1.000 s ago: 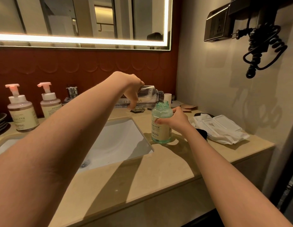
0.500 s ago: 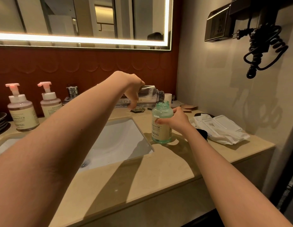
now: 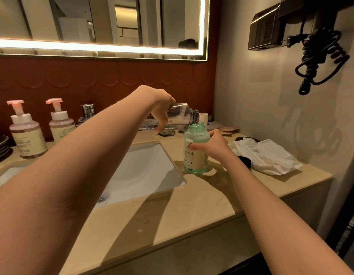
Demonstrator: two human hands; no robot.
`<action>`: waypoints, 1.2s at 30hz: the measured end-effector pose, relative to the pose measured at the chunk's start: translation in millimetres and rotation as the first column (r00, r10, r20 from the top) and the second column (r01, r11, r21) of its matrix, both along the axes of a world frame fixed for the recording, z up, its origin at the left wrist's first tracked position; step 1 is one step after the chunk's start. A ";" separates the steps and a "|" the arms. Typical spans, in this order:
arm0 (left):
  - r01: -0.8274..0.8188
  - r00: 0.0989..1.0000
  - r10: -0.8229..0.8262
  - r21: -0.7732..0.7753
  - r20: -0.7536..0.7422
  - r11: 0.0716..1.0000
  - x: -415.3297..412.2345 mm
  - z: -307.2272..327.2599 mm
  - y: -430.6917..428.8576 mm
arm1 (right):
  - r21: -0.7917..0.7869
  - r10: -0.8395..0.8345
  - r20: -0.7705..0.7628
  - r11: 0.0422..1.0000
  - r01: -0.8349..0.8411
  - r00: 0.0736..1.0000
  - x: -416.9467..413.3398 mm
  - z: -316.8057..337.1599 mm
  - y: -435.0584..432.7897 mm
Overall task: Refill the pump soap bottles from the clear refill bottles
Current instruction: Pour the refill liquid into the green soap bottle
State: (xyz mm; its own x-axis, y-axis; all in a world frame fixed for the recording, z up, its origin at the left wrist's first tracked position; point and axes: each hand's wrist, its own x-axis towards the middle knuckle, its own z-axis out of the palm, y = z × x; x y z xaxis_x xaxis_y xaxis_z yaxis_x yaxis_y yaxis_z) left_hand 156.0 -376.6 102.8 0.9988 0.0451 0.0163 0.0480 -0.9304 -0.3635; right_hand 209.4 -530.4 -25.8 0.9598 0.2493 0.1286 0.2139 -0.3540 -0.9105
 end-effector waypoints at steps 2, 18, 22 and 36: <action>0.002 1.000 -0.002 -0.002 0.006 1.000 -0.8 0.3 0.1 | 0.004 0.002 -0.003 1.000 -0.002 1.000 0.0 -0.2 0.2; -0.010 1.000 0.010 0.041 0.012 0.999 -5.5 0.5 -4.6 | 0.000 0.005 -0.002 1.000 -0.005 1.000 -0.9 0.4 -0.1; -0.008 1.000 0.008 0.040 0.015 0.999 -5.1 0.6 -4.3 | 0.001 0.003 -0.003 1.000 -0.003 1.000 -1.2 0.7 -0.1; -0.008 1.000 0.008 0.037 0.016 0.999 -1.5 0.8 -2.0 | -0.007 0.002 -0.007 1.000 -0.002 1.000 -1.1 1.0 -0.1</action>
